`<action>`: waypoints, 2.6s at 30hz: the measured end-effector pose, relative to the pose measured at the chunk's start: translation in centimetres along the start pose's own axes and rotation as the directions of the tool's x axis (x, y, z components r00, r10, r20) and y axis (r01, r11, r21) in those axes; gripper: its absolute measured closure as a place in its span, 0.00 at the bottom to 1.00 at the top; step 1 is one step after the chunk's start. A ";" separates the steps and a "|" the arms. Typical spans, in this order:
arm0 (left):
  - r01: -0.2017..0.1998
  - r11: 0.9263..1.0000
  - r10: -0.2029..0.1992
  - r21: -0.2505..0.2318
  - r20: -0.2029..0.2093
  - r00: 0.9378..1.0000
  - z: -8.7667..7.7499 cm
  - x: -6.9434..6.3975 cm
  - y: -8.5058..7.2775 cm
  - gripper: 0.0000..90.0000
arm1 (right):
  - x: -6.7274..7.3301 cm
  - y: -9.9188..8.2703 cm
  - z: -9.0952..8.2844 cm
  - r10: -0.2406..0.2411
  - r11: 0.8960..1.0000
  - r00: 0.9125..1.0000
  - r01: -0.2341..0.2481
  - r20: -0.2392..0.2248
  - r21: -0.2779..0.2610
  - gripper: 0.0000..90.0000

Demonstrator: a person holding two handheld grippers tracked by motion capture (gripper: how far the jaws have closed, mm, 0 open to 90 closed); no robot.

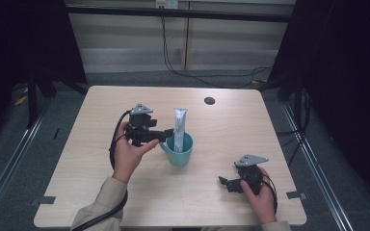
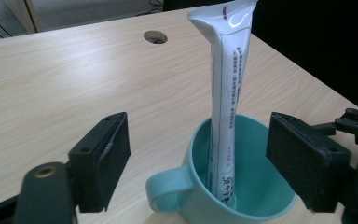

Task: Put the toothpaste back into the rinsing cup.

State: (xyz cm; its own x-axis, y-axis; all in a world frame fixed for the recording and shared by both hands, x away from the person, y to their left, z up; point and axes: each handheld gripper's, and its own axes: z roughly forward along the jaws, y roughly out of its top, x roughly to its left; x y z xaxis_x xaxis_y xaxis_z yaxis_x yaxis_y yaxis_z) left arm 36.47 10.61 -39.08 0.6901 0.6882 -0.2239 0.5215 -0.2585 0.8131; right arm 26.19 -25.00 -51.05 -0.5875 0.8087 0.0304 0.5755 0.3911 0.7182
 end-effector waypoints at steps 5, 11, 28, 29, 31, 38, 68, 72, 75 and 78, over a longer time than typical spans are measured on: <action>0.011 1.000 -0.011 0.007 -0.001 1.000 -0.5 0.5 -0.5 0.22 | 0.0 0.0 0.0 0.000 1.000 1.000 0.000 0.000 0.000 0.14; 0.011 1.000 -0.011 0.008 0.000 1.000 -1.1 1.1 -1.0 0.20 | 0.0 0.0 0.0 -0.001 1.000 1.000 0.001 0.001 0.000 0.14; 0.019 1.000 -0.018 0.020 -0.009 1.000 -2.2 2.4 -2.7 0.18 | 0.0 0.0 0.0 -0.001 1.000 1.000 0.001 0.001 0.000 0.14; 0.018 1.000 -0.018 0.021 -0.009 1.000 -2.2 2.5 -2.8 0.18 | 0.0 0.0 0.0 -0.001 1.000 1.000 0.001 0.003 0.001 0.14; 0.016 1.000 -0.016 0.019 -0.016 1.000 -2.2 2.6 -3.0 0.18 | 0.0 0.0 0.0 -0.001 1.000 1.000 0.001 0.003 0.001 0.14; 0.005 0.999 -0.004 0.036 -0.025 1.000 -2.6 3.4 -3.9 0.18 | 0.0 0.0 0.0 -0.001 1.000 1.000 0.001 0.003 0.001 0.14; -0.001 0.993 0.007 0.116 -0.056 0.998 -2.8 5.3 -8.4 0.18 | 0.0 0.0 0.0 -0.001 1.000 1.000 0.001 0.003 0.000 0.14; 0.001 0.993 0.007 0.116 -0.062 0.998 -2.8 5.5 -9.2 0.18 | 0.0 0.0 0.0 -0.001 1.000 1.000 0.001 0.003 0.000 0.14; 0.001 0.991 0.009 0.131 -0.075 0.997 -2.7 5.6 -9.7 0.18 | 0.0 0.0 0.0 -0.001 1.000 1.000 0.001 0.003 0.000 0.14; 0.009 0.990 0.003 0.140 -0.080 0.997 -2.6 5.8 -10.2 0.18 | 0.0 0.0 0.0 -0.001 1.000 1.000 0.001 0.003 0.000 0.14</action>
State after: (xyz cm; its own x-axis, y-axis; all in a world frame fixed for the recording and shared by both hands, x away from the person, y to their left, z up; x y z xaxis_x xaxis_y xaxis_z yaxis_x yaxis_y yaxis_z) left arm 33.84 18.99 -47.26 0.6490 0.7397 -0.1778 0.5927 -0.3452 0.7277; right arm 26.18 -24.99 -51.05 -0.5864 0.8095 0.0276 0.5749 0.3919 0.7183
